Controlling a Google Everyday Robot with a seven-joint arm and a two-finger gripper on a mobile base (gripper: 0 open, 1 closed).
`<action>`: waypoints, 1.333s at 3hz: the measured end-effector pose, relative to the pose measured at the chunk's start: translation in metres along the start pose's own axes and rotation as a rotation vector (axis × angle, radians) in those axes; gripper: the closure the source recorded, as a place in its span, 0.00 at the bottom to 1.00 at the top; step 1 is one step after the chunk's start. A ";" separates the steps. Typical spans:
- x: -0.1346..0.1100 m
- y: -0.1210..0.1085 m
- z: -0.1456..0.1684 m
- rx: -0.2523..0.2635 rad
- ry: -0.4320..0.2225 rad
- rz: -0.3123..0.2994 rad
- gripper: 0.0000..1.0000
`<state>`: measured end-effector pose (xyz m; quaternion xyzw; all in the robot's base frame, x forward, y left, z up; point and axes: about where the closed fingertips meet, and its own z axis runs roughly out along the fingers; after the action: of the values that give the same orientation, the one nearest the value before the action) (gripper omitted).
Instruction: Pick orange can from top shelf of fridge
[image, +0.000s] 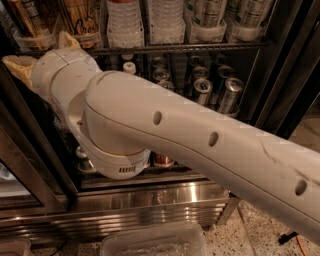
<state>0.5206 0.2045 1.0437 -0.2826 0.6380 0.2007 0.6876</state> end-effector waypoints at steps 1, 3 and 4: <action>-0.006 -0.012 0.007 0.004 -0.016 -0.014 0.30; -0.011 -0.022 0.026 -0.021 -0.038 -0.028 0.30; -0.015 -0.029 0.048 -0.053 -0.066 -0.033 0.32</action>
Offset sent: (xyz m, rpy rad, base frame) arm 0.0407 -0.0054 0.0158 0.0017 -0.0474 0.0136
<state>0.5746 0.2146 1.0640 -0.3045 0.6045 0.2151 0.7040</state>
